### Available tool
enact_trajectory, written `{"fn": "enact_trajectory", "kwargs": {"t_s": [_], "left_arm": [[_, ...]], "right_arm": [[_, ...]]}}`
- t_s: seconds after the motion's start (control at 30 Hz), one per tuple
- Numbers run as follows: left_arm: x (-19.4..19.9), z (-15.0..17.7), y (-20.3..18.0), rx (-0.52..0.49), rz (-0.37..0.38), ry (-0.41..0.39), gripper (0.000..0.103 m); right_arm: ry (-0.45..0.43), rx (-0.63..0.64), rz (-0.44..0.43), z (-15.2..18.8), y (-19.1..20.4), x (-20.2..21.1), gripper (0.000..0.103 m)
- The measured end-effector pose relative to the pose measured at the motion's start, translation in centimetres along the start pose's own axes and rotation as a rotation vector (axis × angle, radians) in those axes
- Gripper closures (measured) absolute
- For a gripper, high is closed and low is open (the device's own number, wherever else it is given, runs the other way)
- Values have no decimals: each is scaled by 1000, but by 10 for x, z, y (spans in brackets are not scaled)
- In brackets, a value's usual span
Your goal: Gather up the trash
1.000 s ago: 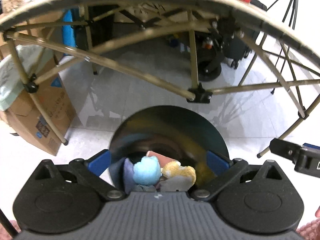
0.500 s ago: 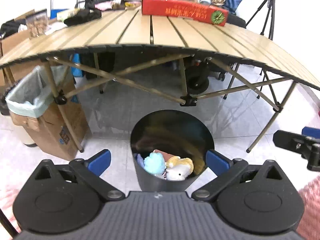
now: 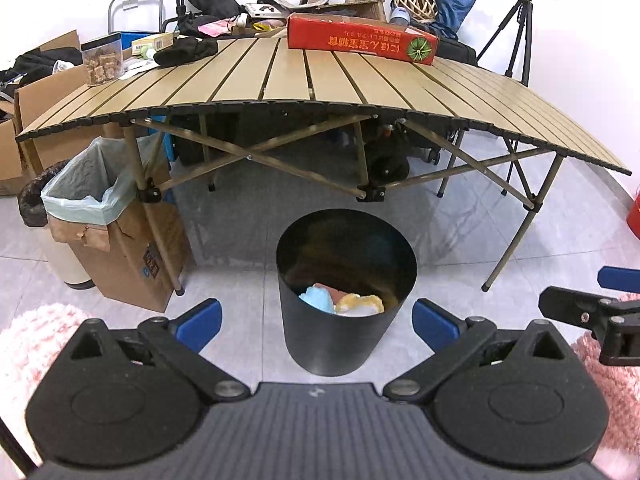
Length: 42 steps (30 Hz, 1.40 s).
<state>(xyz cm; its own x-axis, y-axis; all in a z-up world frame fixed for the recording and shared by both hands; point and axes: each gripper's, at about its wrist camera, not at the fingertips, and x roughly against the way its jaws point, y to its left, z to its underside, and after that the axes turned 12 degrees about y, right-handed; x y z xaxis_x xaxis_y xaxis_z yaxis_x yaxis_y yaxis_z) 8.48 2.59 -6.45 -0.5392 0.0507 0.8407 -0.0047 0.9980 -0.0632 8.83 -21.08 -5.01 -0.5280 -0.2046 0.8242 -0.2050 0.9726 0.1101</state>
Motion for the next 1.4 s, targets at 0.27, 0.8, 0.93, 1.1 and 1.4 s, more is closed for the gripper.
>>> {"fn": "enact_trajectory", "kwargs": {"t_s": [0.27,0.8,0.93,1.1,1.4], "left_arm": [[1,2,-5,-25,6,4,0],[0,2,-7,-29,7,6,0],[1,1,-7,-29,7,6,0],[1,1,-7,-29,7,6,0],[1,1,-7,-30,6,7,0]], "right_arm": [[5,-40,25,8,-7,4,0],[0,-37,21,6,-6,5,0],[0,-37,21,6,-6,5,0],[0,-36,21,6,-6,5,0],[-1,-34,21,5,-5,6,0]]}}
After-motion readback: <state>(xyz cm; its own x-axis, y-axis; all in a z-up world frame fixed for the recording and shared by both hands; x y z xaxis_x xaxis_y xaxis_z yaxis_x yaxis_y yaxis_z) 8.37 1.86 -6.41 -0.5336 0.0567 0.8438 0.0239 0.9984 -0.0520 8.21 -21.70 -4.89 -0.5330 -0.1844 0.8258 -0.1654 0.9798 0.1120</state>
